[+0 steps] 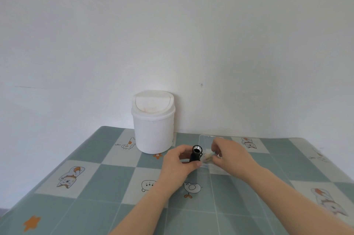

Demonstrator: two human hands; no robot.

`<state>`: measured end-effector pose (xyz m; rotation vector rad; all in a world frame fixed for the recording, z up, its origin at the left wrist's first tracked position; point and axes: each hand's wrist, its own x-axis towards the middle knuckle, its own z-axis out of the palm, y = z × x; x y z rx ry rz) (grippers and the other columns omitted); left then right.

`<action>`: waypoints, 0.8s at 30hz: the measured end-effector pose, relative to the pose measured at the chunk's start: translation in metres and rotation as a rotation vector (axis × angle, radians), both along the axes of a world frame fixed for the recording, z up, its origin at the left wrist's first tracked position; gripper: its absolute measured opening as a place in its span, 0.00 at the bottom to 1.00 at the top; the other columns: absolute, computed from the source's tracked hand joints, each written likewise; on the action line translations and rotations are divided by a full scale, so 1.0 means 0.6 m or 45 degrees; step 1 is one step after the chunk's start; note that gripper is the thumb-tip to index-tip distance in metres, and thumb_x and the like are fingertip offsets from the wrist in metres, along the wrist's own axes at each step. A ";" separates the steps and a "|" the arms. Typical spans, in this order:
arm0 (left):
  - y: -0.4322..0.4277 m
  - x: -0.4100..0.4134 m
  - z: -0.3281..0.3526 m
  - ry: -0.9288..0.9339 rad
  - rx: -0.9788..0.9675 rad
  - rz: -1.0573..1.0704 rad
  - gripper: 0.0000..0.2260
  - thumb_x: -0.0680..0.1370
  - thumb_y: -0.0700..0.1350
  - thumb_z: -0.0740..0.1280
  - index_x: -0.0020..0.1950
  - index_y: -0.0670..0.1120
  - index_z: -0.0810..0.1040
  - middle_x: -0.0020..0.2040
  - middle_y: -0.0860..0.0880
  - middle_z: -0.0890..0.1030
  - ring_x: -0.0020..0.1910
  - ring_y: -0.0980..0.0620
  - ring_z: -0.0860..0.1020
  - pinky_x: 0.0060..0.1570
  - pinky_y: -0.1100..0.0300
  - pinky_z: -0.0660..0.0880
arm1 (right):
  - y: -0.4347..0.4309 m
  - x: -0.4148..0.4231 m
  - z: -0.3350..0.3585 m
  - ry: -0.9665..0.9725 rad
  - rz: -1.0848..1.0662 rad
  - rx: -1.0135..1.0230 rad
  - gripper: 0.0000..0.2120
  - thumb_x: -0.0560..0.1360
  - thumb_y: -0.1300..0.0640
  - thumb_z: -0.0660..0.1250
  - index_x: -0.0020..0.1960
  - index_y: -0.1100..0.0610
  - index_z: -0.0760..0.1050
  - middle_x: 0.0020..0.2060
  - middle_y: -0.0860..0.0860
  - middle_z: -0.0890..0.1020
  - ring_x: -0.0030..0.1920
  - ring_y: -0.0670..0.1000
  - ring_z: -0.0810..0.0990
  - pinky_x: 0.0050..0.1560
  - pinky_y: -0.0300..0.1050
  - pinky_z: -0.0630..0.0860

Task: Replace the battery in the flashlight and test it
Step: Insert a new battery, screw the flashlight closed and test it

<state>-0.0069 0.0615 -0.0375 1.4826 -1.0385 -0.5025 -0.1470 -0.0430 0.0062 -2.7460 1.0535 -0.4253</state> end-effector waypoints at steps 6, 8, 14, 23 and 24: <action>-0.005 0.004 -0.007 -0.042 0.047 0.030 0.12 0.66 0.41 0.76 0.47 0.51 0.82 0.48 0.50 0.84 0.50 0.56 0.81 0.53 0.61 0.76 | 0.010 -0.006 0.004 -0.453 0.025 -0.032 0.08 0.69 0.61 0.65 0.47 0.52 0.75 0.39 0.46 0.79 0.43 0.47 0.76 0.44 0.43 0.74; -0.006 0.005 -0.007 -0.045 0.062 0.042 0.12 0.66 0.42 0.76 0.47 0.50 0.81 0.48 0.50 0.84 0.50 0.55 0.81 0.55 0.60 0.76 | 0.011 -0.005 0.006 -0.493 0.046 -0.056 0.08 0.70 0.61 0.66 0.46 0.50 0.76 0.40 0.45 0.78 0.43 0.45 0.76 0.45 0.42 0.74; -0.008 0.004 -0.002 -0.053 0.078 0.049 0.11 0.66 0.41 0.76 0.46 0.48 0.81 0.47 0.51 0.84 0.49 0.56 0.81 0.56 0.59 0.75 | 0.036 0.000 0.034 -0.754 0.091 -0.023 0.09 0.69 0.62 0.67 0.45 0.50 0.77 0.40 0.44 0.79 0.42 0.45 0.78 0.42 0.42 0.77; -0.005 0.002 -0.002 -0.074 0.066 0.040 0.10 0.66 0.41 0.76 0.44 0.50 0.81 0.46 0.51 0.84 0.49 0.54 0.81 0.56 0.54 0.76 | 0.064 0.018 0.053 -0.797 0.180 0.081 0.09 0.69 0.61 0.68 0.45 0.49 0.78 0.40 0.45 0.81 0.43 0.46 0.78 0.41 0.38 0.76; -0.005 0.002 -0.001 -0.076 0.069 0.038 0.10 0.66 0.41 0.76 0.44 0.50 0.80 0.46 0.51 0.84 0.49 0.54 0.80 0.56 0.54 0.76 | 0.065 0.018 0.052 -0.791 0.189 0.065 0.09 0.69 0.61 0.68 0.45 0.49 0.78 0.40 0.45 0.81 0.42 0.46 0.78 0.42 0.39 0.76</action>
